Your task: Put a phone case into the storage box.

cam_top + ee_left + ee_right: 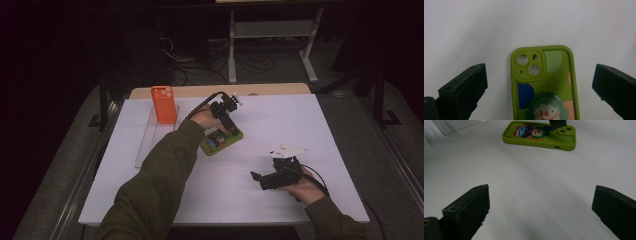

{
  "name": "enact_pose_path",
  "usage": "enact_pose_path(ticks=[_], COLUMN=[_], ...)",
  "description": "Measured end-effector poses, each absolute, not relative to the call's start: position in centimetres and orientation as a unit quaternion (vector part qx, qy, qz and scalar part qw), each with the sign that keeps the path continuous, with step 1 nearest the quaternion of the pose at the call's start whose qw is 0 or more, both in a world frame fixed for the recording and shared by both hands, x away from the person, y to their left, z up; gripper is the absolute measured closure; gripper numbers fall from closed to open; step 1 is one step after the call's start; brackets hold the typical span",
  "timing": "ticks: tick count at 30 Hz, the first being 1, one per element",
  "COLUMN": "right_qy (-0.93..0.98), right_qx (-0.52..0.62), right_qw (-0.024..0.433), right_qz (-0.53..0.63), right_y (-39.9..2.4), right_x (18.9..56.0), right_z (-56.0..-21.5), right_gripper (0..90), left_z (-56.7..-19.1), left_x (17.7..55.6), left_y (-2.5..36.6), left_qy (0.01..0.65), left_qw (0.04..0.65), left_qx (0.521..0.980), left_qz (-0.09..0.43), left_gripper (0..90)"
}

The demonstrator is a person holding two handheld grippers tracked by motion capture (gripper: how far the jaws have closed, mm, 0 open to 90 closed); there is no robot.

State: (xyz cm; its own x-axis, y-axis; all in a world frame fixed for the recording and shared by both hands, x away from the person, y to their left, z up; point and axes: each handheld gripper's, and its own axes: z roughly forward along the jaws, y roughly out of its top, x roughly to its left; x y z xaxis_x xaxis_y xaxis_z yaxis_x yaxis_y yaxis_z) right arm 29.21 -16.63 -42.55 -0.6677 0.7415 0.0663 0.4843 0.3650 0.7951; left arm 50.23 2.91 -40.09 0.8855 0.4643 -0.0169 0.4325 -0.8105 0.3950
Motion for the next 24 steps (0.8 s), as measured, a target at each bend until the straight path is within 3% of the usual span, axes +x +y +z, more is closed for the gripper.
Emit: enact_pose_path(ticks=[24], right_qy=[0.811], right_qx=[0.378], right_qw=[0.15], right_qz=[0.42], right_y=[-16.7], right_x=[29.2], right_z=[-42.5], right_gripper=[1.0], left_z=[-42.6], left_x=[50.8], left_y=[1.5], left_qy=[0.232], left_qw=[0.131], left_qx=[0.963], left_qz=[0.027], left_gripper=[0.0])
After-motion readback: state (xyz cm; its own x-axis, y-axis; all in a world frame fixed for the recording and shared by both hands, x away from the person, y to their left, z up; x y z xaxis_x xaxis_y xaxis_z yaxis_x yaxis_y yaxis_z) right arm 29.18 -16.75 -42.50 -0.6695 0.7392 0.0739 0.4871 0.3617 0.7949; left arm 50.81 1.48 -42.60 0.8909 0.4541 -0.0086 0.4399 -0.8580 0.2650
